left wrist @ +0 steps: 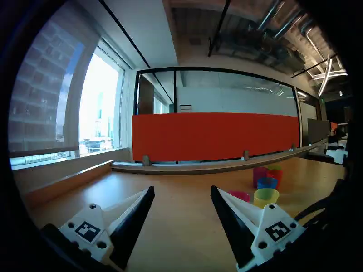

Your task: Pour water

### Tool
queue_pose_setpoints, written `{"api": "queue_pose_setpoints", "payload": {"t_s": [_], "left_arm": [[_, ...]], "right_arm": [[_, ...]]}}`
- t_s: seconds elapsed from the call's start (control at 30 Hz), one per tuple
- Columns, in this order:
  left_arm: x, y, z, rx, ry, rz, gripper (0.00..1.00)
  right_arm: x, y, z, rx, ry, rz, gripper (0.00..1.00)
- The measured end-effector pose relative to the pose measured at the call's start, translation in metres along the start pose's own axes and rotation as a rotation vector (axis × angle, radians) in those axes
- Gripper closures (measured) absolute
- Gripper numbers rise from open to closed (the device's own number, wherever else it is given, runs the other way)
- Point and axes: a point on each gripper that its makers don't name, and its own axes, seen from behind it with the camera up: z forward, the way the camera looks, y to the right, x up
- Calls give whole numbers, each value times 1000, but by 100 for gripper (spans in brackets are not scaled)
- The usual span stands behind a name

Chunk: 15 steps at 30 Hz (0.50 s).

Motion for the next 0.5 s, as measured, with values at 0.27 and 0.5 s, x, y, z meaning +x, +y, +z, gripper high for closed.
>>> {"api": "queue_pose_setpoints", "payload": {"t_s": [0.27, 0.5], "left_arm": [[12, 1, 1, -11, 5, -1, 9], [15, 3, 5, -26, -19, -6, 9]], "right_arm": [[9, -14, 6, 32, -1, -31, 1], [23, -21, 13, 42, 9, -36, 1]]}}
